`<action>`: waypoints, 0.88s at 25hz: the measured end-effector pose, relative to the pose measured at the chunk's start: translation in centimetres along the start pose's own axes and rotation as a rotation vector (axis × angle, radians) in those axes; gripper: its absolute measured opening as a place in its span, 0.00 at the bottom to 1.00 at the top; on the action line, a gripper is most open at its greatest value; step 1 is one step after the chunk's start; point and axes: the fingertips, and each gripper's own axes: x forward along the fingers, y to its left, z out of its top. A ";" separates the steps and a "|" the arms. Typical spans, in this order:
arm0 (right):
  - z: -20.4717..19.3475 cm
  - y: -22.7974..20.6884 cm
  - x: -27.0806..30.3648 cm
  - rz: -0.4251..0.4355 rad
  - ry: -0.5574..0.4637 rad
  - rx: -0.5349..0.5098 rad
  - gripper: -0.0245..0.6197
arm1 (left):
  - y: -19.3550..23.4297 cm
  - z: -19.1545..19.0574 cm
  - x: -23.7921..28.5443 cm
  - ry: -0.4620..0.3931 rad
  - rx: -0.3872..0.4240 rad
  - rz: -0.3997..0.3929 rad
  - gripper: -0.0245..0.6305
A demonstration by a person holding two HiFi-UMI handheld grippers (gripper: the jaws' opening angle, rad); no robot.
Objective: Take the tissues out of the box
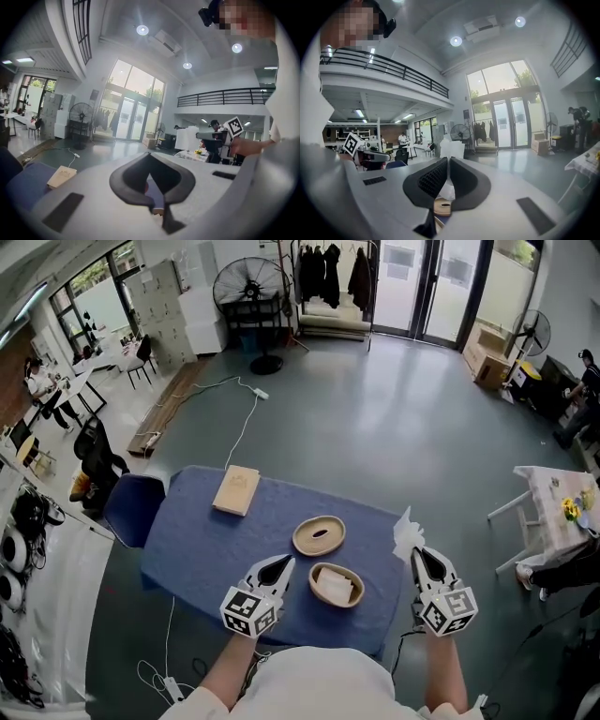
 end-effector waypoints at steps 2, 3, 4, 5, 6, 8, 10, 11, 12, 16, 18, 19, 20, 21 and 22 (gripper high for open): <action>1.0 -0.4 -0.2 -0.005 -0.020 -0.005 0.10 | -0.1 1.1 0.3 -0.017 0.011 -0.002 0.05; 1.4 -0.6 -0.4 -0.008 -0.030 -0.010 0.10 | -0.2 1.6 0.5 -0.027 0.017 -0.001 0.05; 1.7 -0.8 -0.6 -0.011 -0.040 -0.014 0.10 | -0.2 1.9 0.5 -0.037 0.022 0.001 0.05; 2.0 -0.8 -0.9 -0.014 -0.052 -0.016 0.10 | -0.2 2.1 0.4 -0.045 0.026 0.005 0.05; 2.2 -0.7 -1.2 -0.017 -0.063 -0.013 0.10 | -0.2 2.3 0.2 -0.053 0.029 0.009 0.05; 2.5 -0.4 -1.5 -0.024 -0.082 -0.005 0.10 | 0.1 2.5 -0.3 -0.066 0.029 0.016 0.05; 2.7 -0.1 -1.6 -0.029 -0.092 -0.009 0.10 | 0.3 2.6 -0.6 -0.071 0.029 0.018 0.05; 2.9 0.0 -1.6 -0.031 -0.095 -0.015 0.10 | 0.3 2.6 -0.7 -0.072 0.029 0.018 0.05; 3.0 0.1 -1.6 -0.032 -0.099 -0.020 0.10 | 0.3 2.6 -0.8 -0.073 0.030 0.018 0.05; 3.4 0.0 -2.0 -0.029 -0.108 -0.027 0.09 | -0.5 2.7 -0.7 -0.074 0.036 0.016 0.05; 3.5 -0.1 -2.2 -0.026 -0.110 -0.025 0.09 | -0.9 2.7 -0.7 -0.074 0.035 0.017 0.05; 3.5 -0.1 -2.3 -0.024 -0.111 -0.028 0.09 | -0.9 2.8 -0.7 -0.074 0.034 0.018 0.05; 3.6 -0.1 -2.2 -0.022 -0.112 -0.030 0.09 | -0.8 2.9 -0.8 -0.074 0.033 0.019 0.05; 3.6 0.0 -2.2 -0.021 -0.112 -0.031 0.09 | -0.8 3.0 -0.9 -0.074 0.032 0.018 0.05; 3.6 0.1 -2.2 -0.021 -0.111 -0.032 0.09 | -0.8 3.0 -0.9 -0.073 0.033 0.017 0.05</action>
